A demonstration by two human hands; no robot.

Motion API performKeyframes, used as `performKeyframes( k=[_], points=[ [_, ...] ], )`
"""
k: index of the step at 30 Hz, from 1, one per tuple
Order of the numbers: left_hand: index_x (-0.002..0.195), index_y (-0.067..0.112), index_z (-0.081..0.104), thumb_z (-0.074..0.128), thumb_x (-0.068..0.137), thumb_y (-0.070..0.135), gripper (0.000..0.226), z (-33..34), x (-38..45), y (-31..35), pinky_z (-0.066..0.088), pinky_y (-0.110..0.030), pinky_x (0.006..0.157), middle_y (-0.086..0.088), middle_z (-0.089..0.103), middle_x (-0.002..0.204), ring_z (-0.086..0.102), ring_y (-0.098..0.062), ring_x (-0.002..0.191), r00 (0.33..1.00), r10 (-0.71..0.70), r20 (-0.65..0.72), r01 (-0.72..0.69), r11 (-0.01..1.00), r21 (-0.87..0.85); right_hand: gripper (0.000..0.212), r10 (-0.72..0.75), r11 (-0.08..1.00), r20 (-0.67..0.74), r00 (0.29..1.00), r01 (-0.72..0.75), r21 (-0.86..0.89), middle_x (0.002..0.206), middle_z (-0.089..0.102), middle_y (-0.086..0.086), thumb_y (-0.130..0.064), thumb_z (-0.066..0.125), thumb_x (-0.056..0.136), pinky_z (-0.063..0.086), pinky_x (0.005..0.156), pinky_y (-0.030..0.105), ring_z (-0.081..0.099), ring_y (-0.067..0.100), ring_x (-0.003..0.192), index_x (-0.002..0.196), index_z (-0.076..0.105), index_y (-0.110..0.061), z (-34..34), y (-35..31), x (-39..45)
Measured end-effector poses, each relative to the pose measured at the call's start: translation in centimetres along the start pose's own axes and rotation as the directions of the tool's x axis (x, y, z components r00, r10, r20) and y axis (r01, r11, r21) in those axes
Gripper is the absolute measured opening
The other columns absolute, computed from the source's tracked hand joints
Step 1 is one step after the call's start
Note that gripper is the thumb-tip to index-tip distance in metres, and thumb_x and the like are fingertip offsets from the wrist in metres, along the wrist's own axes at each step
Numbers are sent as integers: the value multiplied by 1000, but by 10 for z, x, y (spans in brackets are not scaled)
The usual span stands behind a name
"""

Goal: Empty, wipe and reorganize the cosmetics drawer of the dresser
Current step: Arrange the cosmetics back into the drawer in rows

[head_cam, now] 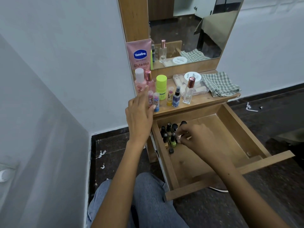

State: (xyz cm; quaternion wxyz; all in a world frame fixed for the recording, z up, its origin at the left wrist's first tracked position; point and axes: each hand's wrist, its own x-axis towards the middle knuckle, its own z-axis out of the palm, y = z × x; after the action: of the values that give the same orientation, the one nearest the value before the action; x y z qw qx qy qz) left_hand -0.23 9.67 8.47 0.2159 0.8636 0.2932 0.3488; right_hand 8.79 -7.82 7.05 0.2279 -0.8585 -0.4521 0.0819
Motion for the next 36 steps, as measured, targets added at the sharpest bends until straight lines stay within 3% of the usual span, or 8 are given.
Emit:
performKeyframes(
  k=[8,13,15,18,21,29,33,36],
  points=[
    [121,21,61,60,91,18,30,-3,14,1,40,-32,85,-1,68,105,56,-20,100,997,-48,-56,45,998,-48,15,4,994,-84,996,5,110,81,67,-17,-24,73,79,53,67,27,65,1,79,90,67,-32,-6,-5,2],
    [105,23,58,63,90,24,16,-14,-1,0,43,-31,79,7,64,101,51,-10,94,982,-104,-159,93,993,-76,14,11,975,-205,979,35,221,86,70,-14,-24,74,80,53,66,22,65,0,80,93,70,-26,-8,-20,2],
    [102,23,57,62,91,26,13,-22,-20,7,30,-23,78,11,62,99,45,-3,91,985,-49,-166,46,999,-21,21,-7,949,-262,965,89,302,91,71,-10,-22,76,79,55,68,25,65,3,82,100,71,-20,-9,-29,1],
    [100,23,59,65,89,24,12,-29,-54,22,23,-22,74,16,57,92,40,0,87,992,79,-101,-74,996,54,37,-95,956,-253,963,159,247,99,67,-11,-26,77,78,42,72,5,58,1,88,112,67,-18,-9,-40,-1],
    [104,22,62,64,90,25,15,-24,-75,32,29,-25,79,12,64,95,51,-7,91,995,100,-21,-100,995,14,23,-156,944,-246,957,218,247,93,67,-13,-24,72,83,39,72,0,55,-5,88,106,68,-18,-6,-42,-5],
    [133,23,53,63,90,21,44,-21,-80,23,31,-24,92,13,62,113,52,-4,104,998,-14,65,19,997,-78,14,44,975,-210,977,5,224,74,68,-10,-32,66,88,51,65,19,63,0,73,77,64,-23,-1,-4,-11],
    [125,19,60,64,89,16,37,-24,-82,13,42,-42,95,6,65,113,53,-10,106,995,-94,17,95,992,-88,12,136,976,-31,990,-128,176,78,69,-4,-24,72,82,55,71,34,66,11,75,73,67,-18,11,13,-7],
    [122,17,62,65,88,14,34,-23,-84,8,46,-47,90,3,66,109,55,-14,104,994,-109,5,109,990,-89,7,184,974,135,974,-199,112,86,71,2,-21,70,82,53,78,32,67,18,84,85,70,-14,19,9,-6]
  ],
)
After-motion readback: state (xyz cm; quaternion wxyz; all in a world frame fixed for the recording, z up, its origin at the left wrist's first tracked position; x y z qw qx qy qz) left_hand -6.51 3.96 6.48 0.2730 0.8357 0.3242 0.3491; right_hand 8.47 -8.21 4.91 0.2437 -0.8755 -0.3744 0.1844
